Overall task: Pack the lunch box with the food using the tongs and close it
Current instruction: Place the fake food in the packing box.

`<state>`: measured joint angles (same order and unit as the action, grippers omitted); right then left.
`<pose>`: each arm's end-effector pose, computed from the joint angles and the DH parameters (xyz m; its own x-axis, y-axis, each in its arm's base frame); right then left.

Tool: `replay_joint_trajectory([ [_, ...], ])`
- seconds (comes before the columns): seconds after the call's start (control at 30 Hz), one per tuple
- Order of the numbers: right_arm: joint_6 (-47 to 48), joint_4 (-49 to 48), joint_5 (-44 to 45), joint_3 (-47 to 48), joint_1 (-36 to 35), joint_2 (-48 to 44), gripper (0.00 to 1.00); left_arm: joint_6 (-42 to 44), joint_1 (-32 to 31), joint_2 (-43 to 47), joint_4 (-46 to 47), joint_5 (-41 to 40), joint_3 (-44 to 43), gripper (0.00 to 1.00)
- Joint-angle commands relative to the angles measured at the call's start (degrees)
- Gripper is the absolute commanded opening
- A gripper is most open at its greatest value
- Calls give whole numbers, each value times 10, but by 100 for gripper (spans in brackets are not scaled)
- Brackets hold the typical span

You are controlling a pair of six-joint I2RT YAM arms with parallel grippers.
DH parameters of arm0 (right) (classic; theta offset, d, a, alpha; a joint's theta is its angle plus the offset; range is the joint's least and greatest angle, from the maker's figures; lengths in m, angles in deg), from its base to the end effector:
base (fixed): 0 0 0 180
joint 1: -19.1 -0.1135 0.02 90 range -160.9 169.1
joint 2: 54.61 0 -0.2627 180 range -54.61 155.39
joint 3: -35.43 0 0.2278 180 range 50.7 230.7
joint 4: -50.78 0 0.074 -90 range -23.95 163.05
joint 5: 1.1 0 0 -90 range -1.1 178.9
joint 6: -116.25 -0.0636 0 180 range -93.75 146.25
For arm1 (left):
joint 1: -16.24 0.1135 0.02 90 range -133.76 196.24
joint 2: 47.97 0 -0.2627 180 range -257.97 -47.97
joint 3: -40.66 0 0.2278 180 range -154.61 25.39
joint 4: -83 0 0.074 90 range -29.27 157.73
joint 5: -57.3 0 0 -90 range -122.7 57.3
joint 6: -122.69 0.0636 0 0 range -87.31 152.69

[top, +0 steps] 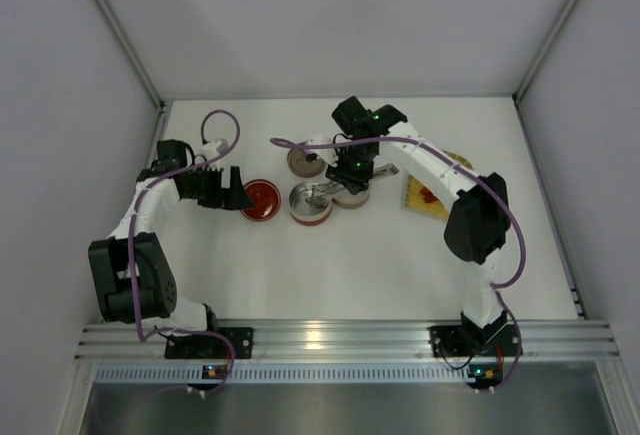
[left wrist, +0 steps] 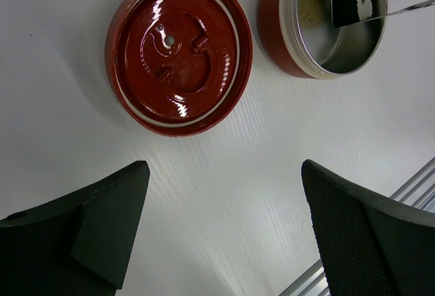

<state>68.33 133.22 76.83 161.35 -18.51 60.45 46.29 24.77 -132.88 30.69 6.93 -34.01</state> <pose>0.3072 0.2534 0.2652 -0.1228 -0.9219 -0.3675 -0.9855 0.1570 -0.0645 0.2805 0.0011 0.2255 -0.8115 0.0614 -0.5811 0.3779 0.8136 -0.4418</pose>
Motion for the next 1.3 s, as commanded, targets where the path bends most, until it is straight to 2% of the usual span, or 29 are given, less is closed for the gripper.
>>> replay_joint_trajectory([
  [0.0,16,4,10,9,-24,3,34,9,1,-1,17,18,2,98],
  [0.7,33,42,43,35,-31,24,43,11,2,-5,21,21,6,98],
  [0.93,34,45,47,47,-31,21,49,12,2,-5,22,20,6,98],
  [1.27,22,21,9,68,-30,-19,46,11,2,-2,20,22,3,98],
])
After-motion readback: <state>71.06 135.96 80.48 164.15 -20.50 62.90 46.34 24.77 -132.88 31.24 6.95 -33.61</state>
